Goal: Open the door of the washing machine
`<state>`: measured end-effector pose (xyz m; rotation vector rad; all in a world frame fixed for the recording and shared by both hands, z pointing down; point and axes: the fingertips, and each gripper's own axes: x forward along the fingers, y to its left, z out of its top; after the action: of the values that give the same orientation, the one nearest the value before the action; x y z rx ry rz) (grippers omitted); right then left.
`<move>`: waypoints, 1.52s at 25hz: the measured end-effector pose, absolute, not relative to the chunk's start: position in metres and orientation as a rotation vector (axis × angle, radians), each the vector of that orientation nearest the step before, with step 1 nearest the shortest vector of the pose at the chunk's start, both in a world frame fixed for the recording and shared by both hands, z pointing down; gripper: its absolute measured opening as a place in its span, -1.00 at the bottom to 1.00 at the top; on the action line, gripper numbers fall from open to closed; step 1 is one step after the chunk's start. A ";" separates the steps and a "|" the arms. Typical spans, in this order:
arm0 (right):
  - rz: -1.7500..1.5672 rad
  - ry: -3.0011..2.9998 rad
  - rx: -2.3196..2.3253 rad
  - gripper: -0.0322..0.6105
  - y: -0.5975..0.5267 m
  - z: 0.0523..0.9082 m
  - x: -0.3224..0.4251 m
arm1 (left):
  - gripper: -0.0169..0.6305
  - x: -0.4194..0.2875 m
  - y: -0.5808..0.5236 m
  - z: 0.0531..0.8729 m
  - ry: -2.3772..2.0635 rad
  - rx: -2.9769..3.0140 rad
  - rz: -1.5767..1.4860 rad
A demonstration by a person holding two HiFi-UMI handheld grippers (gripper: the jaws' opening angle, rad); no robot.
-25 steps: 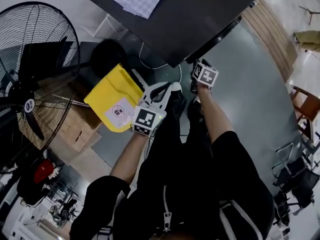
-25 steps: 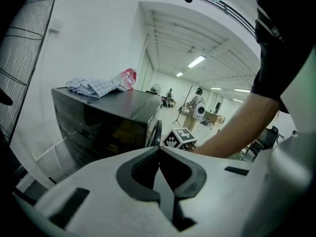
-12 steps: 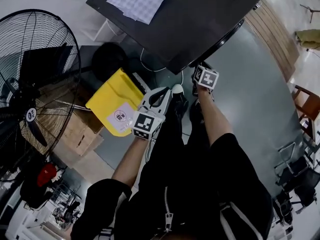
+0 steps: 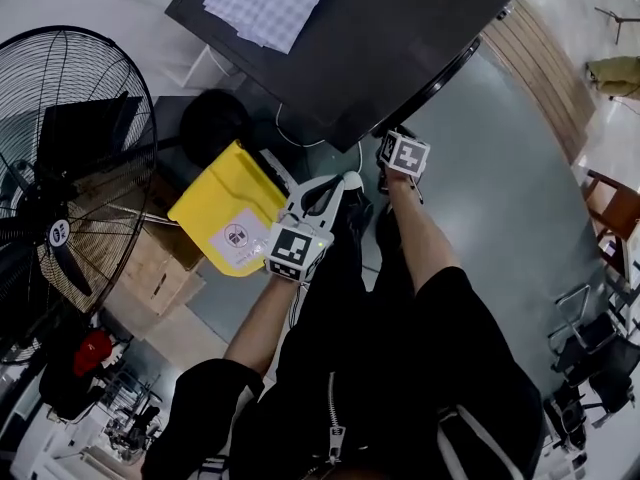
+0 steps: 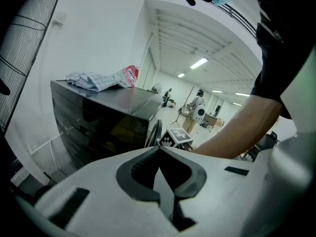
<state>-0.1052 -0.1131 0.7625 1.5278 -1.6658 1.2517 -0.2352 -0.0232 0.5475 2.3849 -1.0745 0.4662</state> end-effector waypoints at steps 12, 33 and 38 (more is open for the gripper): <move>1.219 -1.684 1.650 -0.41 -0.129 0.777 -0.104 | -0.93 -0.252 -0.006 0.568 -1.117 2.320 0.533; 1.081 -1.685 1.564 -0.57 -0.047 0.787 0.037 | -0.93 -0.193 -0.027 0.577 -1.002 2.408 0.531; 1.058 -1.734 1.486 -0.57 -0.039 0.789 0.060 | -0.93 -0.164 -0.038 0.572 -0.950 2.453 0.520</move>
<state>0.0604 -0.0394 0.7888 1.4864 -1.7340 1.0584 -0.1637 -0.0376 0.5718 2.4525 -0.9503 0.5204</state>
